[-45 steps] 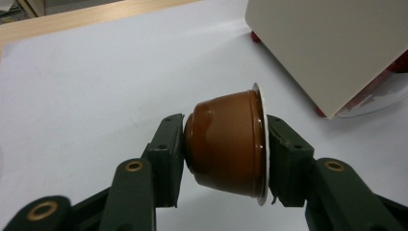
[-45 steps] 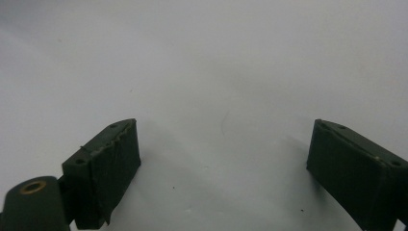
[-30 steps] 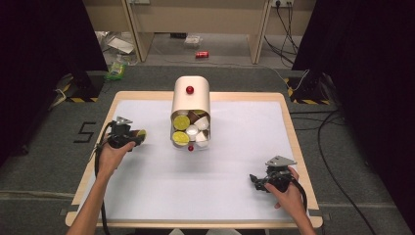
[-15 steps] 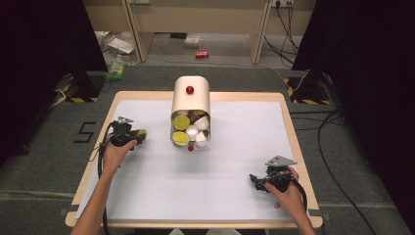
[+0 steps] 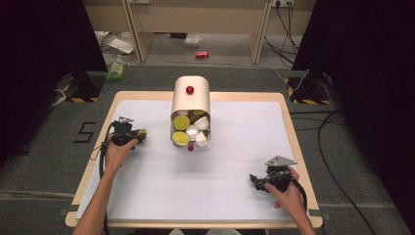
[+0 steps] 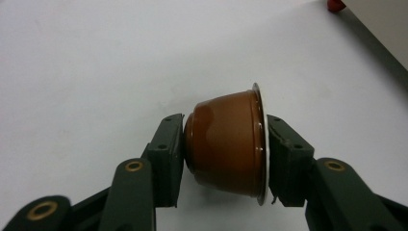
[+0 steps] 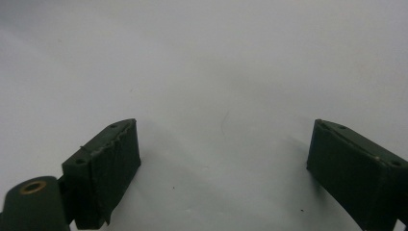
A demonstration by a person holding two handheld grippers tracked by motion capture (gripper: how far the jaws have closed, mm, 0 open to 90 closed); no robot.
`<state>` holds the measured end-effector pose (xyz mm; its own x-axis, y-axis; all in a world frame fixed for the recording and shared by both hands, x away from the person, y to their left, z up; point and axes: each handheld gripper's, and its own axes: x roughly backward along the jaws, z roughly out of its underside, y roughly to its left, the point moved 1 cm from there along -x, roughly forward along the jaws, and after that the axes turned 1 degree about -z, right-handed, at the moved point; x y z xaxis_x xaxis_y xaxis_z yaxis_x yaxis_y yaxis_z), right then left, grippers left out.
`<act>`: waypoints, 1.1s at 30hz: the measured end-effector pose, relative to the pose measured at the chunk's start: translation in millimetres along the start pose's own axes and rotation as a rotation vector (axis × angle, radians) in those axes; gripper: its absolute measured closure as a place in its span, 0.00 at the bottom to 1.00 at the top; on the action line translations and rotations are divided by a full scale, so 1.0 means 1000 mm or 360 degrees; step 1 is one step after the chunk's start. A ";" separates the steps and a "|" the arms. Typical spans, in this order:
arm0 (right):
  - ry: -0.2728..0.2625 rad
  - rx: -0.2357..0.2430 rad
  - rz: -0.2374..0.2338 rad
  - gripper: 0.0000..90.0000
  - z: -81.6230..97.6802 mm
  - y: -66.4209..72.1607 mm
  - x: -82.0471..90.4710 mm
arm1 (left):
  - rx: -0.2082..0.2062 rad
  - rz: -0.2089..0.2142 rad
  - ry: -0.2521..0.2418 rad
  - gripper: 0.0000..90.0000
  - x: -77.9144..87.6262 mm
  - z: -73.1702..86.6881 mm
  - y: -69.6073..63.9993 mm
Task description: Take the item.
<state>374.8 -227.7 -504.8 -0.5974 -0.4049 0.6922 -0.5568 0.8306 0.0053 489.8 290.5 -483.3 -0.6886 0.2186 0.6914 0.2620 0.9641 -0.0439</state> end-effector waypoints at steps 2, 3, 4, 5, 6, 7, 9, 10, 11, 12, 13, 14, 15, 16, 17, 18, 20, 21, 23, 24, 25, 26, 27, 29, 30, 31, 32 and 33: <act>0.0000 0.0001 0.0000 0.13 0.000 0.000 0.000 | 0.0007 0.0005 0.0004 0.59 -0.002 0.001 0.000; 0.0000 0.0001 0.0000 0.13 0.000 0.000 0.000 | 0.0003 0.0004 0.0008 0.59 -0.002 0.001 0.000; -0.0001 0.0001 0.0000 0.13 0.000 0.000 0.000 | 0.0003 0.0005 0.0008 0.58 -0.003 0.001 0.000; 0.0000 0.0001 0.0000 0.13 0.000 0.000 0.000 | 0.0008 0.0008 0.0009 0.58 -0.003 0.002 0.000; 0.0000 0.0001 0.0000 0.13 0.000 0.000 0.000 | 0.0011 0.0005 0.0008 0.57 -0.003 0.002 0.000; 0.0000 0.0000 0.0000 0.13 0.000 0.000 0.000 | 0.0019 -0.0005 0.0002 0.53 -0.003 0.002 0.000; 0.0000 0.0001 0.0000 0.13 0.000 0.000 0.000 | 0.0024 -0.0010 -0.0003 0.51 -0.001 0.001 0.001; -0.0001 0.0001 0.0000 0.13 0.000 0.000 0.000 | 0.0016 -0.0016 -0.0005 0.49 0.000 0.001 0.001; 0.0000 -0.0001 -0.0001 0.13 0.000 0.000 0.000 | -0.0001 -0.0037 -0.0001 0.49 0.001 0.001 0.001; 0.0000 0.0000 0.0000 0.13 0.000 0.000 0.000 | -0.0013 -0.0053 -0.0002 0.48 0.002 0.001 0.001; 0.0000 0.0001 0.0000 0.13 0.000 0.000 0.000 | -0.0002 -0.0060 -0.0009 0.47 0.002 0.001 0.001; 0.0000 0.0001 0.0000 0.13 0.000 0.000 0.000 | 0.0006 -0.0066 -0.0008 0.47 0.003 0.001 0.002; 0.0000 0.0000 0.0000 0.13 0.000 0.000 0.000 | 0.0017 -0.0075 -0.0006 0.45 0.004 0.001 0.003; 0.0000 0.0001 0.0000 0.13 0.000 0.000 0.000 | 0.0018 -0.0080 -0.0006 0.44 0.005 0.001 0.005; 0.0000 0.0001 0.0000 0.13 0.000 0.000 0.000 | 0.0023 -0.0079 -0.0008 0.43 0.006 0.001 0.006; 0.0000 0.0000 0.0000 0.13 0.000 0.000 0.000 | 0.0025 -0.0081 -0.0009 0.43 0.006 0.001 0.007; 0.0000 0.0000 0.0000 0.13 0.000 0.000 0.000 | 0.0038 -0.0092 -0.0017 0.42 0.009 0.001 0.008; 0.0000 0.0001 0.0000 0.13 0.000 0.000 0.000 | 0.0040 -0.0094 -0.0021 0.41 0.010 0.001 0.008; 0.0000 0.0001 0.0000 0.13 0.000 0.000 0.000 | 0.0042 -0.0095 -0.0028 0.41 0.013 0.000 0.009; 0.0000 0.0000 0.0000 0.13 0.000 0.000 0.000 | 0.0043 -0.0098 -0.0030 0.41 0.015 0.000 0.010; -0.0001 0.0001 0.0000 0.13 0.000 0.000 0.000 | 0.0049 -0.0101 -0.0035 0.40 0.016 0.000 0.010; 0.0000 0.0000 0.0000 0.13 0.000 0.000 0.000 | 0.0052 -0.0106 -0.0036 0.39 0.018 0.000 0.010; 0.0000 0.0001 0.0000 0.13 0.000 0.000 0.000 | 0.0057 -0.0107 -0.0038 0.39 0.019 0.000 0.011; 0.0000 0.0001 0.0000 0.13 0.000 0.000 0.000 | 0.0060 -0.0108 -0.0041 0.38 0.022 0.000 0.012; 0.0000 0.0001 0.0000 0.13 0.000 0.000 0.000 | 0.0063 -0.0106 -0.0044 0.37 0.024 0.000 0.012; 0.0000 0.0001 0.0000 0.13 0.000 0.000 0.000 | 0.0069 -0.0104 -0.0046 0.37 0.025 0.000 0.012; 0.0000 0.0001 0.0000 0.13 0.000 0.000 0.000 | 0.0077 -0.0099 -0.0044 0.35 0.027 0.001 0.013; 0.0000 0.0001 0.0000 0.13 0.000 0.000 0.000 | 0.0082 -0.0091 -0.0041 0.34 0.029 0.001 0.013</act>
<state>374.8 -227.7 -504.8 -0.5975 -0.4050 0.6921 -0.5573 0.8303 0.0048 472.7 309.4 -464.7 -0.7188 0.1661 0.6751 0.1871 0.9814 -0.0423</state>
